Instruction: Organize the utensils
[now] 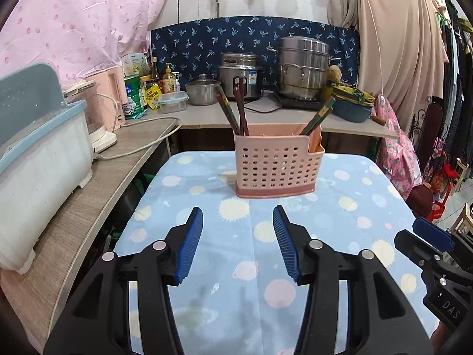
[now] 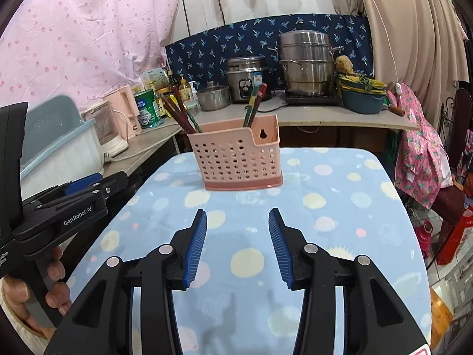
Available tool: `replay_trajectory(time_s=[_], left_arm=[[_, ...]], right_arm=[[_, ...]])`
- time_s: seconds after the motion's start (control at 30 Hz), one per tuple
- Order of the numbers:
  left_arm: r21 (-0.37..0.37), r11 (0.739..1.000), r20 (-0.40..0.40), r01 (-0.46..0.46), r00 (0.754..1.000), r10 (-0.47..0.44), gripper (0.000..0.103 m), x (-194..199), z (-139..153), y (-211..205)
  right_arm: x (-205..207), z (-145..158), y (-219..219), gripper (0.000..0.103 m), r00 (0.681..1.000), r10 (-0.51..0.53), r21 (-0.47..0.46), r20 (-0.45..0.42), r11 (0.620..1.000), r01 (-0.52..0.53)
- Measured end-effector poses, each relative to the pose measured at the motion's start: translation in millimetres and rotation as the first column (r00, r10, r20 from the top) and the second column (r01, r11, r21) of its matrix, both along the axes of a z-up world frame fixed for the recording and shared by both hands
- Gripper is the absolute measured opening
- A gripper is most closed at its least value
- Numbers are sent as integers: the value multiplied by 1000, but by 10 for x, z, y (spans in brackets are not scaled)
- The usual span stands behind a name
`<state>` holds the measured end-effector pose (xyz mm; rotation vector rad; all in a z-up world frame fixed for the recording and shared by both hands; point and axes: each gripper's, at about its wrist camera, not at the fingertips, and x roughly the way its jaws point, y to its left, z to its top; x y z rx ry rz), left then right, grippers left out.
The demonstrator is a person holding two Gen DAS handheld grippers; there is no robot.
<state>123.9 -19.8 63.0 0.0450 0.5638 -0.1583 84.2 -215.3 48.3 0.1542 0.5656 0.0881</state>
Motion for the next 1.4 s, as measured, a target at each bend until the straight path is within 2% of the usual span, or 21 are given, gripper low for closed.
replay_trajectory(time_s=[0.13, 0.2, 0.27, 0.6, 0.73, 0.8, 1.4], left_arm=[[16, 1000, -13, -2, 1000, 3, 51, -104, -69, 11], [21, 1000, -14, -7, 1000, 7, 58, -157, -94, 20], [27, 1000, -14, -14, 1000, 15, 62, -197, -112, 24], [60, 998, -34, -9, 999, 11, 73, -376, -245, 3], [68, 998, -42, -8, 999, 11, 80, -435, -291, -2], [67, 998, -49, -14, 999, 18, 87, -452, -309, 14], [69, 997, -65, -19, 998, 24, 92, -520, -367, 17]], right_arm=[[-106, -64, 25, 49, 1000, -3, 5, -20, 1000, 3], [-145, -87, 42, 50, 1000, -3, -1, -25, 1000, 3], [-184, -107, 64, 53, 1000, -6, -10, -28, 1000, 6], [-310, -161, 87, 64, 999, -24, -29, -39, 999, 23], [-329, -162, 93, 70, 999, -33, -40, -43, 999, 32], [-338, -166, 98, 73, 998, -43, -53, -44, 998, 40], [-392, -213, 49, 83, 995, -91, -63, -46, 994, 88]])
